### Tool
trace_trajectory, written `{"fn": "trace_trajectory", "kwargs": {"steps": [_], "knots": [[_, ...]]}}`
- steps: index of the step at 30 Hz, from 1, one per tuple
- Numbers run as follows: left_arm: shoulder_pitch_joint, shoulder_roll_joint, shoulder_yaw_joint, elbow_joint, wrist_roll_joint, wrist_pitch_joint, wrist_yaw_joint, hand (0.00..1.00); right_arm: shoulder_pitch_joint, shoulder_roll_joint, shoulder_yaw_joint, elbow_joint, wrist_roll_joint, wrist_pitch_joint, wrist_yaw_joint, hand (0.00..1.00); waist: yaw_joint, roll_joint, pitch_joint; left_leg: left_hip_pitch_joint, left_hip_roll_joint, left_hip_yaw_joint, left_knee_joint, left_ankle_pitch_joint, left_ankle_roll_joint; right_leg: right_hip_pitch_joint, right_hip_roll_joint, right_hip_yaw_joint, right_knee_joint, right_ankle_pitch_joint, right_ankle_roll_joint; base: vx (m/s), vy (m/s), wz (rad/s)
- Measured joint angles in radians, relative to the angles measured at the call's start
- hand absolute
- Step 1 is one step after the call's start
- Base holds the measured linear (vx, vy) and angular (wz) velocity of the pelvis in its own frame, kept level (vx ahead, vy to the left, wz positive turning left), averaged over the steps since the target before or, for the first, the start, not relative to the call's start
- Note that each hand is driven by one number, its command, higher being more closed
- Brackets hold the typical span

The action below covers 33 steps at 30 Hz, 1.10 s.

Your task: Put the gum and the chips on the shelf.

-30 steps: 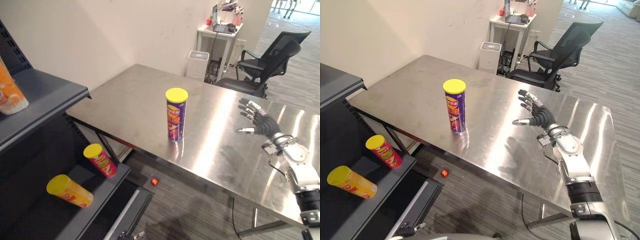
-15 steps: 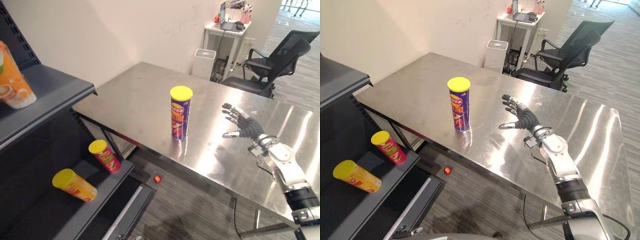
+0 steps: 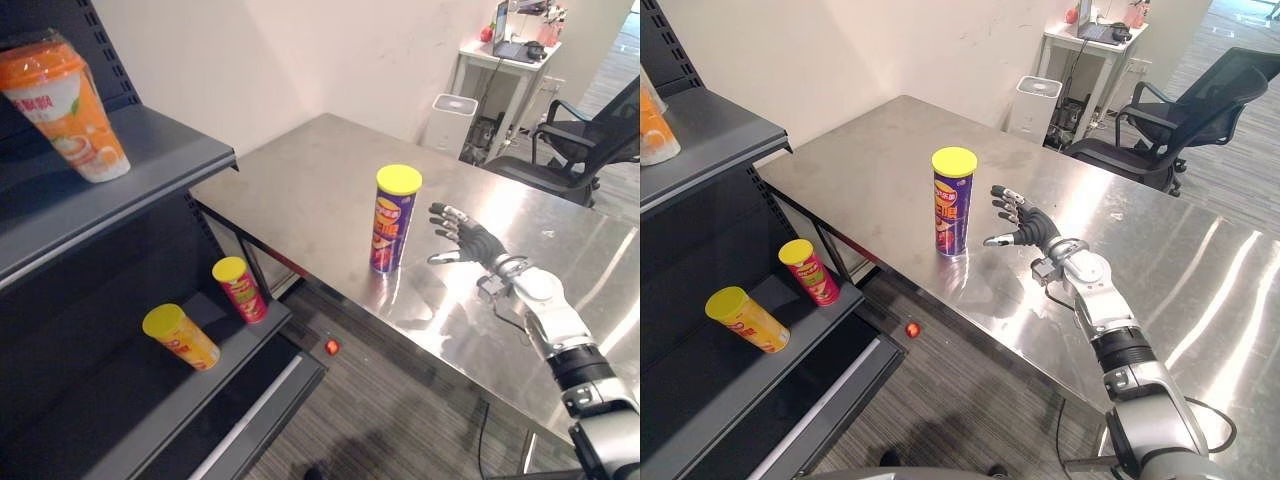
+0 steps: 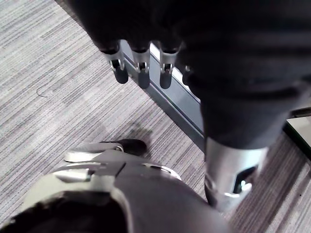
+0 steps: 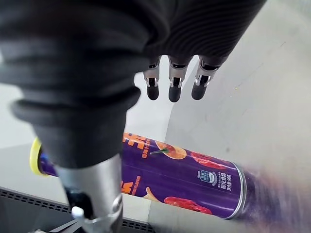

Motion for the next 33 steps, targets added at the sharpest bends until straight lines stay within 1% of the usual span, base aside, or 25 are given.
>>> {"fn": "trace_trajectory", "kwargs": {"steps": [6,9,11,12,15,16,17,20,27,30,33], "knots": [[0.001,-0.002,0.0,0.0,-0.004,0.0,-0.006,0.0,0.002,0.002,-0.003,0.0,0.0,0.0,-0.004,0.0,0.001,0.006,0.004,0.0,-0.001,-0.004,0.002,0.001,-0.001,0.002,-0.001,-0.005,0.0,0.0,0.0,0.0,0.0,0.01],[0.002,-0.007,0.001,0.0,-0.01,0.0,-0.01,0.0,0.017,0.043,-0.048,0.0,-0.003,-0.001,-0.024,0.0,0.001,0.013,0.008,0.0,-0.002,-0.006,0.002,0.001,-0.001,0.003,-0.002,-0.009,0.0,0.0,0.0,0.0,0.0,0.02],[0.003,-0.013,0.005,0.0,-0.013,0.0,-0.019,0.0,0.05,0.067,-0.09,0.002,-0.022,-0.001,-0.049,0.0,0.003,0.018,0.011,-0.002,-0.003,-0.014,0.003,0.002,0.0,0.005,-0.003,-0.018,0.0,0.0,0.0,0.0,0.0,0.1],[0.003,-0.014,0.01,0.0,-0.034,0.0,-0.026,0.0,0.065,0.075,-0.105,0.003,-0.023,-0.001,-0.063,0.0,0.003,0.019,0.012,-0.003,-0.004,-0.017,0.004,0.002,0.0,0.006,-0.004,-0.021,0.0,0.0,0.0,0.01,0.005,0.07],[0.011,-0.02,0.023,-0.002,-0.053,0.0,-0.047,0.0,0.106,0.088,-0.153,0.005,-0.031,-0.001,-0.124,0.0,0.01,0.023,0.015,-0.003,-0.005,-0.018,0.004,0.002,0.0,0.006,-0.006,-0.022,0.0,0.0,0.001,0.0,0.002,0.02],[0.015,-0.02,0.023,-0.002,-0.079,0.0,-0.052,0.0,0.117,0.1,-0.181,0.006,-0.031,-0.002,-0.167,0.0,0.009,0.023,0.015,-0.003,-0.003,-0.015,0.003,0.002,0.0,0.006,-0.006,-0.02,0.0,0.0,0.001,0.0,0.004,-0.05],[0.018,-0.02,0.024,-0.002,-0.087,0.0,-0.054,0.0,0.119,0.107,-0.19,0.006,-0.031,-0.002,-0.191,0.0,0.006,0.023,0.015,-0.003,-0.002,-0.011,0.003,0.002,0.0,0.004,-0.005,-0.017,0.0,0.0,0.001,0.0,0.001,-0.07],[0.022,-0.02,0.024,-0.009,-0.088,0.001,-0.054,0.0,0.119,0.115,-0.216,0.006,-0.032,-0.008,-0.235,0.0,0.002,0.024,0.016,0.0,0.001,0.001,0.001,0.002,-0.001,0.002,-0.003,-0.007,0.0,0.001,0.002,0.0,0.0,-0.1],[0.03,-0.02,0.022,-0.028,-0.087,0.001,-0.057,0.0,0.14,0.115,-0.25,0.005,-0.033,-0.017,-0.252,0.0,0.0,0.024,0.016,0.002,0.003,0.009,0.0,0.0,-0.003,0.001,-0.002,0.001,0.0,0.001,0.002,0.0,0.0,-0.02],[0.032,-0.02,0.022,-0.029,-0.087,0.001,-0.057,0.0,0.143,0.116,-0.25,0.005,-0.071,-0.017,-0.233,0.0,0.001,0.024,0.016,0.003,0.004,0.023,0.0,-0.002,-0.006,0.0,-0.002,0.005,0.0,0.001,0.002,0.02,0.006,-0.04],[0.032,-0.02,0.022,-0.029,-0.087,0.001,-0.058,0.0,0.142,0.116,-0.25,0.005,-0.084,-0.017,-0.222,0.0,0.001,0.023,0.016,0.004,0.004,0.024,0.0,-0.002,-0.007,0.0,-0.002,0.006,-0.001,0.001,0.002,0.0,0.002,-0.02]]}}
